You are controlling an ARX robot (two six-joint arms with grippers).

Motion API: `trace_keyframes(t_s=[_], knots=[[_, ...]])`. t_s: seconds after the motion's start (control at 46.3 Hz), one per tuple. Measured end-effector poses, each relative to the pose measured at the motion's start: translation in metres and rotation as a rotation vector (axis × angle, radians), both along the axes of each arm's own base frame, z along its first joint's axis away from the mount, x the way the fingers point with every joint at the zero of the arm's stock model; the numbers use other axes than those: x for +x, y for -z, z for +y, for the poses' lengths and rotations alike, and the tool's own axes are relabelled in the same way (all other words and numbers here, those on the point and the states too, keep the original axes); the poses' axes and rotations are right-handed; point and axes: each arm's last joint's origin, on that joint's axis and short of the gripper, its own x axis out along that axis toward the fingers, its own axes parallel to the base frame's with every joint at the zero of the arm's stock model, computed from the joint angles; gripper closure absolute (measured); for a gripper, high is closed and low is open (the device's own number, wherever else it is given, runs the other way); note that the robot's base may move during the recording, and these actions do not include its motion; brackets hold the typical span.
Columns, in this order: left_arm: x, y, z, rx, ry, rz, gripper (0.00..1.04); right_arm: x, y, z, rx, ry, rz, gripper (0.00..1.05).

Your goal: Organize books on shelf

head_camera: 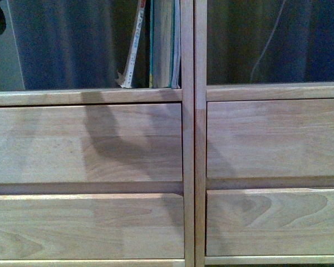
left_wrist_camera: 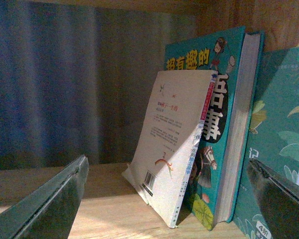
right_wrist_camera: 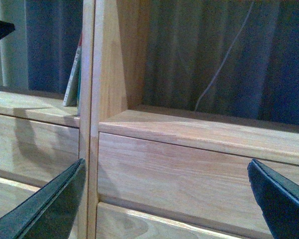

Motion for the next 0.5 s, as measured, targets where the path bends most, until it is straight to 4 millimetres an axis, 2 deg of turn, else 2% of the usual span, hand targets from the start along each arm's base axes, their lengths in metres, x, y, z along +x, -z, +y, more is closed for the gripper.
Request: trace_keyframes(t_s=[0.065,0.129,0.194,0.259,0.302,0.453,0.496], knots=[[0.001,0.003,0.0,-0.004,-0.048,0.05,0.1,0.0,0.0,0.0,0.0,0.0,0.0,0.07],[-0.011,0.02,0.009,0.012,-0.224,0.261,0.24,0.0,0.0,0.0,0.005,0.006,0.008,0.07],[-0.024,0.036,0.016,0.024,-0.262,0.313,0.33,0.001,-0.001,-0.003,0.039,0.084,0.115,0.15],[-0.038,0.052,0.025,0.027,-0.275,0.326,0.44,-0.001,0.004,-0.005,0.061,0.154,0.245,0.24],[-0.05,0.065,0.033,0.026,-0.284,0.328,0.53,-0.003,0.017,-0.005,0.058,0.159,0.328,0.34],[-0.088,0.11,0.048,0.034,-0.274,0.34,0.85,-0.007,0.042,-0.005,0.059,0.163,0.354,0.65],[-0.093,0.117,0.051,0.034,-0.278,0.344,0.9,-0.008,0.044,-0.005,0.059,0.162,0.352,0.69]])
